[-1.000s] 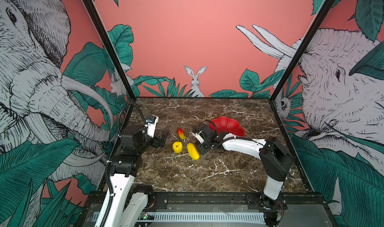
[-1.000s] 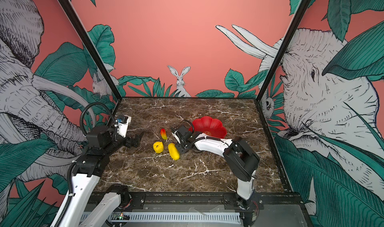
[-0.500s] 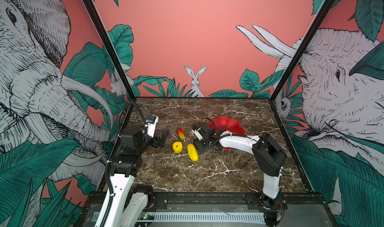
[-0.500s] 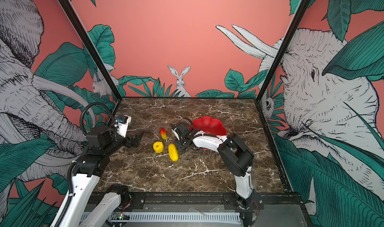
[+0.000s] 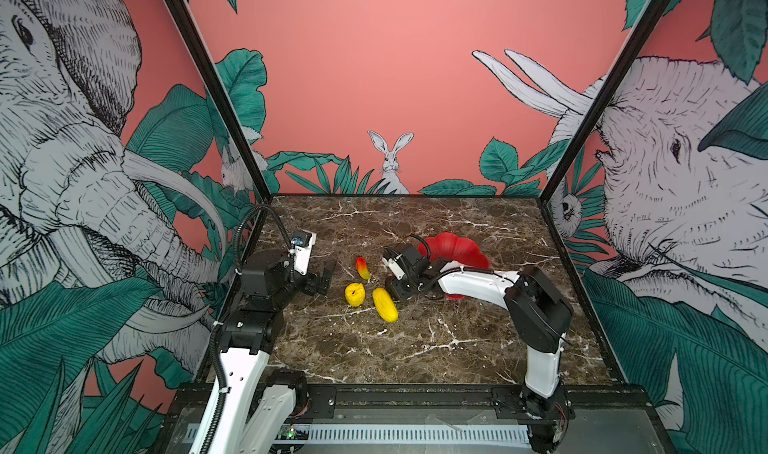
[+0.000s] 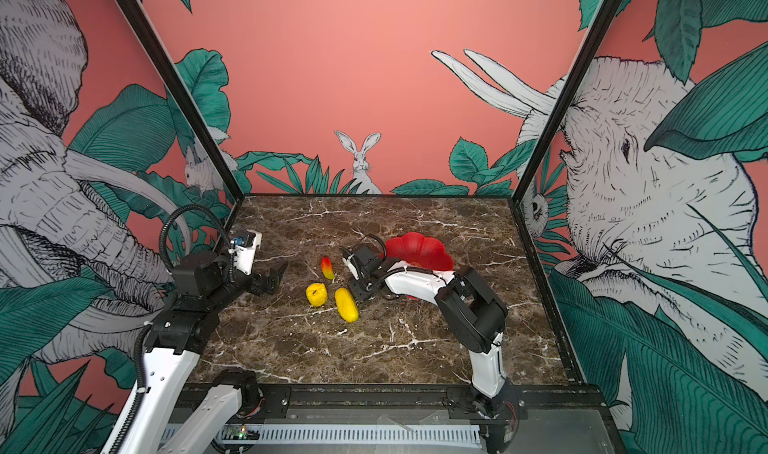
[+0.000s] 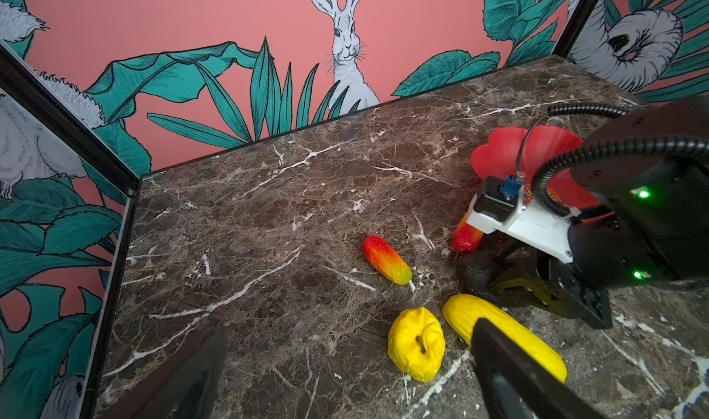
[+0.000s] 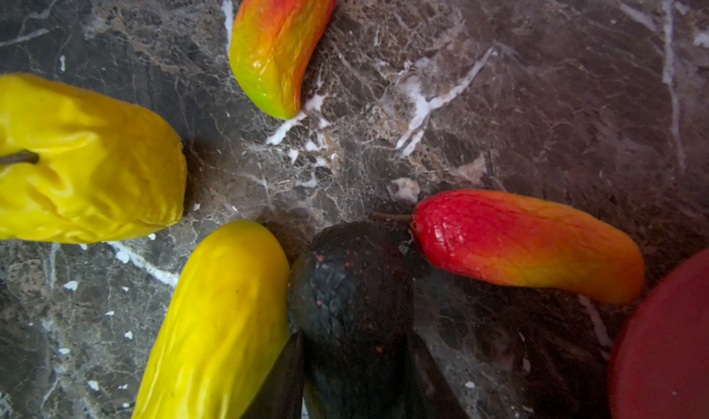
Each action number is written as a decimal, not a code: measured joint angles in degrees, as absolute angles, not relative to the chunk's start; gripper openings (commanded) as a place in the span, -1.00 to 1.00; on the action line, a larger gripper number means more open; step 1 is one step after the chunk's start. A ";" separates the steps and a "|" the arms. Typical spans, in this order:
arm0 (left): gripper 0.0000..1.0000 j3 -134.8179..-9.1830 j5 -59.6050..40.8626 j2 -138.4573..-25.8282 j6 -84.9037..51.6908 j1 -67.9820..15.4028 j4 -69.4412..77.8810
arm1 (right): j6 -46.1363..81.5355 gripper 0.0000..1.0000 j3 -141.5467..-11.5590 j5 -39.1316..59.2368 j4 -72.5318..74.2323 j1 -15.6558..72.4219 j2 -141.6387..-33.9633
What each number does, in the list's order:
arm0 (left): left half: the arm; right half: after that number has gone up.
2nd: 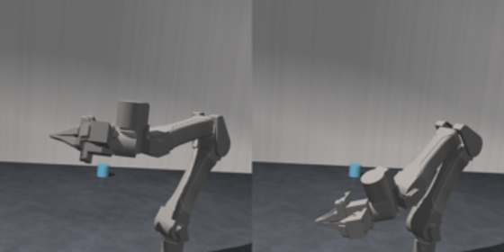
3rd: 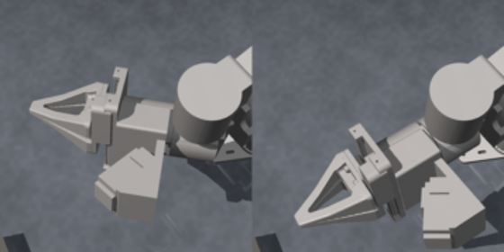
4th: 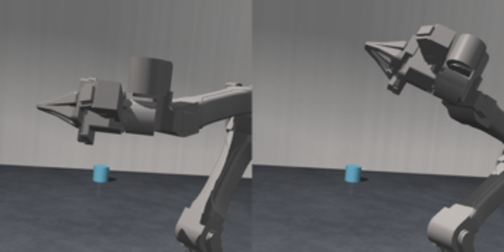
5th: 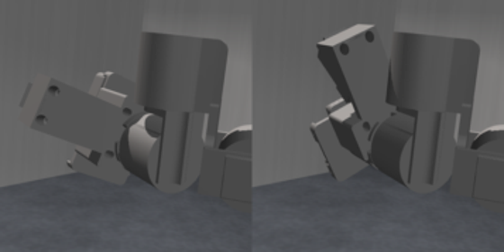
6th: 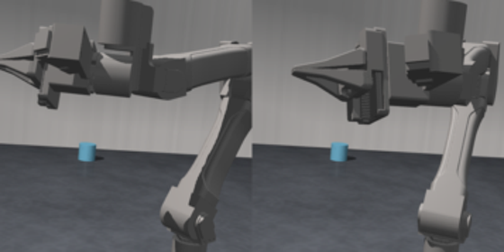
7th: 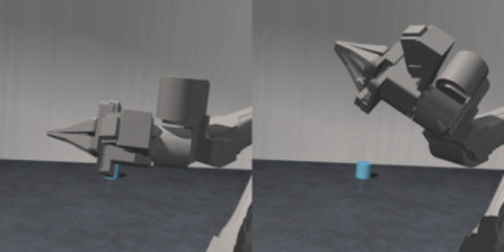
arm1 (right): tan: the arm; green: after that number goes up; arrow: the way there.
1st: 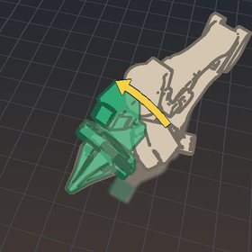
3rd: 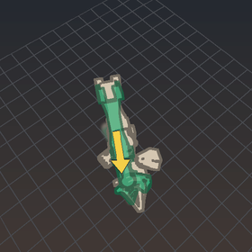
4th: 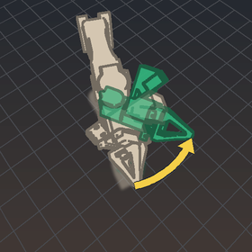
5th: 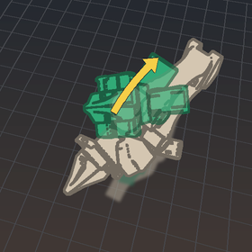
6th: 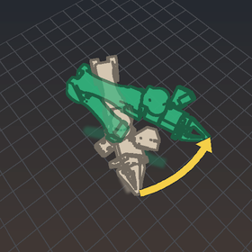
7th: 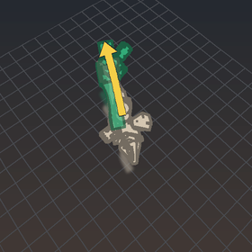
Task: Place and organize the fake fruits in the fruit bowl
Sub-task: 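Lower the right gripper and close it on the dark green avocado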
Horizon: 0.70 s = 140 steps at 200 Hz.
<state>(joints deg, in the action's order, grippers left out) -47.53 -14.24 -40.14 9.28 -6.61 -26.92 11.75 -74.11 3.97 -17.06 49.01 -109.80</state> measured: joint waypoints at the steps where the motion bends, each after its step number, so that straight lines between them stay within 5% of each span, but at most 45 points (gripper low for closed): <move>1: 0.99 -47.53 -14.24 -40.14 9.28 -6.61 -26.92 | 11.75 -0.81 -74.11 3.97 -17.08 49.01 -109.78; 67: 0.99 -47.53 -14.13 -40.14 9.56 -6.61 -26.92 | 9.82 -1.00 -75.00 3.44 -22.00 49.01 -105.58; 88: 0.99 -47.53 -14.13 -40.14 9.61 -6.61 -26.92 | 9.58 -0.60 -75.11 3.25 -22.15 49.01 -103.96; 140: 0.99 -47.53 -14.13 -40.05 9.67 -6.61 -26.92 | 9.02 -0.06 -75.99 3.73 -22.22 49.01 -104.84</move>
